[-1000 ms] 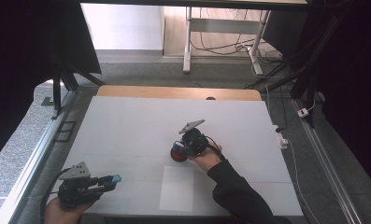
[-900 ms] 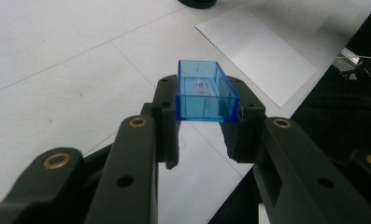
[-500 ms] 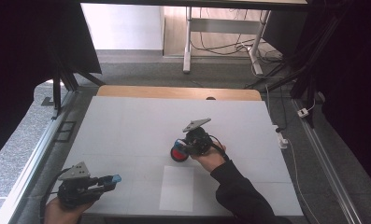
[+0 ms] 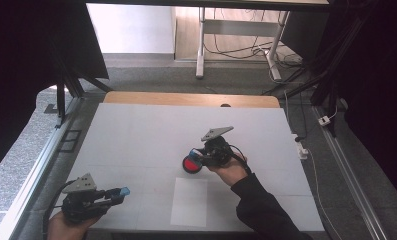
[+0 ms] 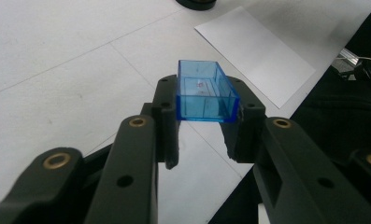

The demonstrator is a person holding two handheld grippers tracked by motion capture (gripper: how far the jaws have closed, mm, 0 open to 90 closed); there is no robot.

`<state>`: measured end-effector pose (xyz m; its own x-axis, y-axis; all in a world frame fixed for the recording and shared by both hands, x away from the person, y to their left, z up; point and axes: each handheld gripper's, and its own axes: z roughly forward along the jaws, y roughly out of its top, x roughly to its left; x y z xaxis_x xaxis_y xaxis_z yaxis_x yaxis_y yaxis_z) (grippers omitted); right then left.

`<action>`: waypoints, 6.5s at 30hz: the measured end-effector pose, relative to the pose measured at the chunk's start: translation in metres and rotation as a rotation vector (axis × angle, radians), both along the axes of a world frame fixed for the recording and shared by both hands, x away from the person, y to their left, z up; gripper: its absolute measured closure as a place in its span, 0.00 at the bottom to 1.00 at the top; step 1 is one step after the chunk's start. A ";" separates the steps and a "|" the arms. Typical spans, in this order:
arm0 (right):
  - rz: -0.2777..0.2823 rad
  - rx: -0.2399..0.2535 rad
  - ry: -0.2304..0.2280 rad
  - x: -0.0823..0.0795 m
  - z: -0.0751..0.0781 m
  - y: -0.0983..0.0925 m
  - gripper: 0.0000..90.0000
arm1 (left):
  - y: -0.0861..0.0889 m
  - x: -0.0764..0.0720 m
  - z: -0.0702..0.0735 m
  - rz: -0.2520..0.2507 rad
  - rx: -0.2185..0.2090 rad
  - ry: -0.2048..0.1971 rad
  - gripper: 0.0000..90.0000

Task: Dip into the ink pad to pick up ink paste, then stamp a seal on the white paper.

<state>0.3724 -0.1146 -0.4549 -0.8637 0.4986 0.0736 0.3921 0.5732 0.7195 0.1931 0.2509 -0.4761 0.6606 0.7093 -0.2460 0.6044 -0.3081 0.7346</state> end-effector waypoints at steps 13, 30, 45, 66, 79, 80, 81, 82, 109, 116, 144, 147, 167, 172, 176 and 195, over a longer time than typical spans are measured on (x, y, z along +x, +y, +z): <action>0.059 0.014 -0.009 -0.016 0.010 0.000 0.79 | 0.000 0.000 0.000 0.000 0.006 0.000 0.76; 0.093 0.019 -0.008 -0.038 0.013 -0.005 0.79 | -0.001 0.000 0.000 0.001 0.011 0.002 0.76; 0.121 0.005 -0.009 -0.063 0.008 -0.009 0.79 | -0.001 0.000 0.000 0.001 0.012 0.001 0.76; 0.186 -0.087 -0.001 -0.070 -0.017 0.004 0.79 | -0.002 0.001 0.000 -0.003 0.014 -0.001 0.76; 0.207 -0.130 -0.003 -0.072 -0.029 0.011 0.79 | -0.002 0.001 0.000 -0.005 0.011 0.000 0.76; 0.206 -0.132 -0.002 -0.072 -0.030 0.011 0.79 | -0.002 0.001 0.000 -0.005 0.011 0.000 0.76; 0.206 -0.137 -0.001 -0.072 -0.031 0.012 0.79 | -0.002 0.001 0.000 -0.005 0.012 -0.001 0.76; 0.205 -0.136 0.002 -0.072 -0.032 0.012 0.79 | -0.002 0.001 0.000 -0.005 0.012 -0.001 0.76; 0.212 -0.193 0.007 -0.072 -0.041 0.016 0.79 | -0.002 0.001 0.000 -0.007 0.014 -0.001 0.76; 0.212 -0.225 -0.038 -0.079 -0.041 0.019 0.79 | -0.002 0.001 0.000 -0.007 0.016 -0.001 0.76; 0.178 -0.148 0.060 -0.067 -0.045 0.011 0.79 | -0.002 0.001 0.000 -0.008 0.016 0.003 0.76; 0.183 -0.168 0.037 -0.070 -0.044 0.013 0.79 | -0.002 0.001 0.000 -0.008 0.017 0.003 0.76; 0.176 -0.138 0.071 -0.066 -0.045 0.010 0.79 | -0.002 0.001 0.000 -0.010 0.016 0.005 0.76; 0.182 -0.154 0.051 -0.068 -0.045 0.012 0.79 | -0.002 0.001 0.000 -0.010 0.014 0.004 0.76; 0.187 -0.167 0.036 -0.070 -0.044 0.013 0.79 | -0.002 0.001 0.000 -0.007 0.015 0.004 0.76; 0.172 -0.129 0.041 -0.067 -0.035 0.007 0.79 | -0.002 0.001 0.000 -0.008 0.013 0.004 0.76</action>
<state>0.3054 -0.1073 -0.4897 -0.9345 0.3515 0.0556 0.3079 0.7203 0.6215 0.1943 0.2494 -0.4764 0.6656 0.7068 -0.2396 0.6047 -0.3226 0.7282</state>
